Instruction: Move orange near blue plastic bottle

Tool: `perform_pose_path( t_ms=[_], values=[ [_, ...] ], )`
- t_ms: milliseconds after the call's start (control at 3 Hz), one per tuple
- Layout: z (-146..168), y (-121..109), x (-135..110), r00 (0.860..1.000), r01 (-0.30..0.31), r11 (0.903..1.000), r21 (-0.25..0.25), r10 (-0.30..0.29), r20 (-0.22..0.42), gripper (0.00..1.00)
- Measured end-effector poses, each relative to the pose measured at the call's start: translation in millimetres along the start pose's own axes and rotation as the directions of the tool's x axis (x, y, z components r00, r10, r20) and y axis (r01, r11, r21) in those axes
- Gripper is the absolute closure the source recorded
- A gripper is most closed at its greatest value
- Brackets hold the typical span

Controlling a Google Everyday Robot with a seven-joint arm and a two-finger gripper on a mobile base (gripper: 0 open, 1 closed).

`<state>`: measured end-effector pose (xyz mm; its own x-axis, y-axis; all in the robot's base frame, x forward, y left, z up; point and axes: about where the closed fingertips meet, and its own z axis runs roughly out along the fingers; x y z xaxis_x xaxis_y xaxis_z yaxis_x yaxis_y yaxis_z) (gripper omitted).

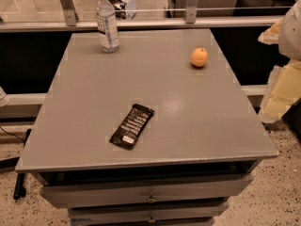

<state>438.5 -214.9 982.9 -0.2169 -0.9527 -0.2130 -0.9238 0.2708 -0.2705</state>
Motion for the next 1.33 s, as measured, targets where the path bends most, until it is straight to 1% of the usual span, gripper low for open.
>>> perform_pose_path(
  t_ms=[333, 667, 1000, 1333],
  values=[
    [0.0, 0.0, 0.0, 1.000, 0.000, 1.0000, 0.000, 0.000, 0.000, 0.00],
    [10.2, -10.8, -2.4, 0.999, -0.008, 0.9997, 0.024, 0.007, 0.044, 0.00],
    [46.4, -36.1, -5.5, 0.990, -0.041, 0.9984, 0.038, 0.036, 0.134, 0.00],
    [92.7, -83.6, -20.9, 0.960, -0.078, 0.9939, 0.078, 0.054, 0.274, 0.00]
  ],
)
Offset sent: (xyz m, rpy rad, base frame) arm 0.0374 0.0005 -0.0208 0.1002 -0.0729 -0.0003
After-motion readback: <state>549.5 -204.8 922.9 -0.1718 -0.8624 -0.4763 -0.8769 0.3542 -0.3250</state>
